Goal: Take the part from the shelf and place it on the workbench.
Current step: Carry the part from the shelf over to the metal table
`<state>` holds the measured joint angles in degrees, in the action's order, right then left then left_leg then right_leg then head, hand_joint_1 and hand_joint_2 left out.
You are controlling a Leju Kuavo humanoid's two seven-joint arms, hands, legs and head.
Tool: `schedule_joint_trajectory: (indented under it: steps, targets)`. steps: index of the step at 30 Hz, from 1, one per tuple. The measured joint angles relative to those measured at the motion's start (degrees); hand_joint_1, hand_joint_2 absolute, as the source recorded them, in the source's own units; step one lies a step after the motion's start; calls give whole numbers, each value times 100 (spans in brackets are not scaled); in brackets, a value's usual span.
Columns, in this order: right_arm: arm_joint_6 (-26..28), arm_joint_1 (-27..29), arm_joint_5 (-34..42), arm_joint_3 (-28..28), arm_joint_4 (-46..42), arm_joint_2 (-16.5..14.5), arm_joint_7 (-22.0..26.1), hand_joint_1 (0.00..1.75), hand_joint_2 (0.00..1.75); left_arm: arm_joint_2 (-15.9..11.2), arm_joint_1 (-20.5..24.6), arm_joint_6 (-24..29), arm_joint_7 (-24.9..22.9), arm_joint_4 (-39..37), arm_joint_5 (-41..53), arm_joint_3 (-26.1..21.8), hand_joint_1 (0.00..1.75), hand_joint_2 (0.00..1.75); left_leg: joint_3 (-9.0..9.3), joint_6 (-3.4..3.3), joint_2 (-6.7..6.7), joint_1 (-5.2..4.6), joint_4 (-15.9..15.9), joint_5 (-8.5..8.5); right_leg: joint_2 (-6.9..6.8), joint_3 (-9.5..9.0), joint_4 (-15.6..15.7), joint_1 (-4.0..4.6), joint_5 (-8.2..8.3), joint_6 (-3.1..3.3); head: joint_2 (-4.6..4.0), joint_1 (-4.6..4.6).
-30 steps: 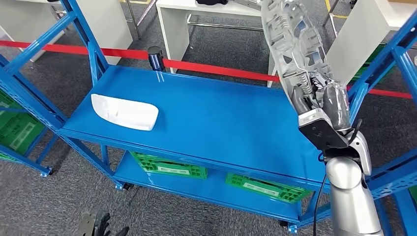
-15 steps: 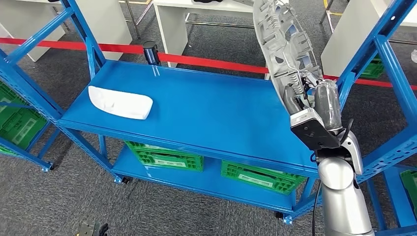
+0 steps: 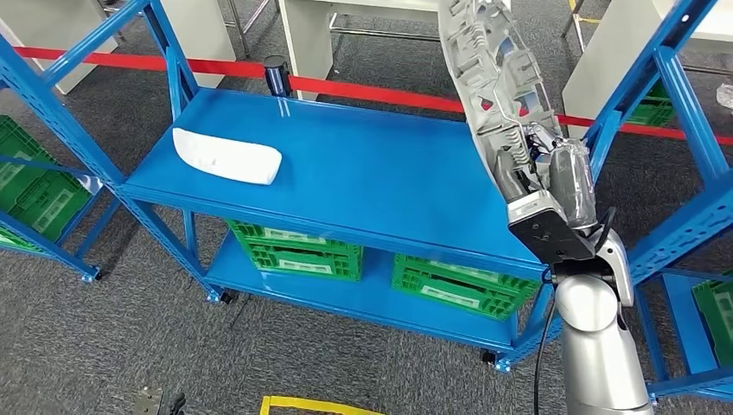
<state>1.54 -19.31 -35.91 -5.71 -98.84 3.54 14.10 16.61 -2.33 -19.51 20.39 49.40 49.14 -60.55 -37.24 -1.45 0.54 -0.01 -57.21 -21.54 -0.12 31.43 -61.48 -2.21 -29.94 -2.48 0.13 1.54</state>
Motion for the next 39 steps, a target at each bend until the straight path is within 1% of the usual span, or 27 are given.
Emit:
schedule_joint_trajectory:
  steps: [2,4,5,7,9,10,11,12,13,14,16,17,18,20,21,22,24,25,27,29,30,32,34,35,36,37,39]
  targets:
    - [1,2,0,-4,1,-9,1,175,175,9,-7,-13,-3,10,8,-25,0,175,-107,81,-8,-6,-97,61,14,-87,195,33,-40,85,0,5]
    - [1,0,1,-3,3,-23,3,175,175,17,-25,-23,-4,17,29,-56,0,175,-160,166,-21,14,-118,112,22,14,169,33,35,208,0,7]
    - [-1,-5,2,-4,4,-34,5,175,175,21,-34,-29,-4,23,43,-72,0,175,-199,202,-28,27,-171,34,19,58,169,27,89,274,0,18]
    - [-3,-24,1,-2,7,-59,10,175,175,32,-44,-37,-4,34,63,-95,0,175,-336,266,-38,52,-588,-415,15,177,176,15,211,367,0,41]
    - [-3,-35,-18,0,10,-73,12,175,175,43,-45,-50,-4,37,67,-100,0,175,-504,314,-39,66,-1339,-941,16,329,174,43,339,399,0,60]
    - [-3,-38,-36,2,16,-75,13,175,175,46,-44,-60,-4,37,69,-102,0,175,-535,319,-39,69,-1643,-1065,18,410,172,63,404,403,0,62]
    - [-3,-39,-56,2,22,-76,13,175,175,49,-42,-69,-3,37,72,-103,0,175,-484,305,-40,67,-1776,-1062,19,489,172,86,468,405,0,63]
    - [-3,-39,-72,2,27,-77,13,175,175,52,-40,-80,-2,37,77,-104,0,175,-333,271,-44,60,-1702,-962,23,567,172,112,532,406,0,63]
    - [-3,-41,-79,4,30,-77,13,175,175,54,-37,-88,0,37,85,-104,0,175,-66,204,-53,41,-1419,-834,29,641,173,140,598,407,0,64]
    - [-3,-41,-82,5,30,-80,13,175,175,42,-31,-96,3,48,95,-107,0,175,252,94,-63,11,-996,-809,33,697,174,150,661,404,0,60]
    - [-3,-49,-85,11,33,-91,14,175,175,35,-18,-111,14,80,115,-114,0,175,754,-57,-58,-66,-273,-885,22,743,212,125,777,358,0,42]
    - [-3,-55,-87,13,36,-102,15,175,175,30,-13,-116,21,98,122,-121,0,175,841,-90,-49,-104,-84,-934,9,740,242,82,831,315,0,39]
    - [-3,-64,-88,15,39,-112,18,175,175,37,-13,-122,28,108,130,-128,0,175,848,-88,-34,-140,-5,-875,-2,732,298,50,897,267,0,40]
    - [-3,-73,-88,22,44,-128,23,175,175,37,-12,-131,37,122,142,-148,0,175,840,-170,-9,-143,250,-598,-1,764,355,36,947,231,0,50]
    - [-3,-79,-89,29,48,-130,26,175,175,40,-12,-137,38,128,148,-159,0,175,827,-228,11,-128,379,-436,7,818,293,53,836,256,0,45]
    - [-3,-87,-88,38,54,-128,27,175,175,49,-11,-142,38,131,154,-169,0,175,792,-259,30,-103,482,-288,13,889,116,70,625,295,0,38]
    - [-3,-103,-87,48,68,-127,28,175,175,81,-12,-151,39,128,166,-181,0,175,625,-234,51,-89,510,-100,16,1029,-520,62,115,328,0,27]
    - [-3,-105,-86,50,76,-127,28,175,175,101,-14,-155,39,126,170,-184,0,175,521,-194,52,-77,497,-29,14,1058,-857,46,-18,288,0,26]
    - [-3,-103,-88,51,89,-127,28,175,175,132,-15,-162,38,120,170,-186,0,175,287,-119,56,-36,433,107,11,936,-1163,3,48,121,0,27]
    - [-3,-106,-88,49,96,-127,28,175,175,143,-14,-173,38,119,171,-195,0,175,17,-31,59,17,268,199,-2,471,-723,-56,197,-48,0,26]
    - [-3,-110,-90,46,96,-131,27,175,175,144,-16,-178,38,125,172,-202,0,175,-123,13,58,29,147,223,-3,179,-342,-62,123,-74,0,17]
    - [-4,-106,-88,48,95,-138,25,175,175,144,-26,-185,38,139,175,-215,0,175,-313,87,47,27,-52,272,-4,-111,117,-47,-119,-10,0,25]
    - [-5,-92,-86,49,96,-142,23,175,175,147,-45,-187,38,147,176,-227,0,175,-375,137,42,48,-98,355,0,-57,123,-24,-143,119,0,48]
    - [-7,-95,-89,48,101,-144,24,175,175,146,-54,-190,38,148,177,-239,0,175,-398,156,38,67,-121,329,0,-23,114,-25,-101,173,0,49]
    - [-9,-101,-91,48,104,-149,26,175,175,146,-62,-193,38,148,177,-251,0,175,-434,181,29,84,-209,192,-3,12,115,-28,-44,226,0,52]
    - [-11,-112,-92,50,108,-154,28,175,175,148,-68,-199,38,148,178,-261,0,175,-491,206,18,93,-412,-56,-5,61,117,-33,21,268,0,52]
    - [-15,-129,-93,56,110,-164,31,175,175,152,-74,-208,38,148,179,-272,0,175,-633,252,0,102,-1110,-695,-2,188,114,-14,154,307,0,56]
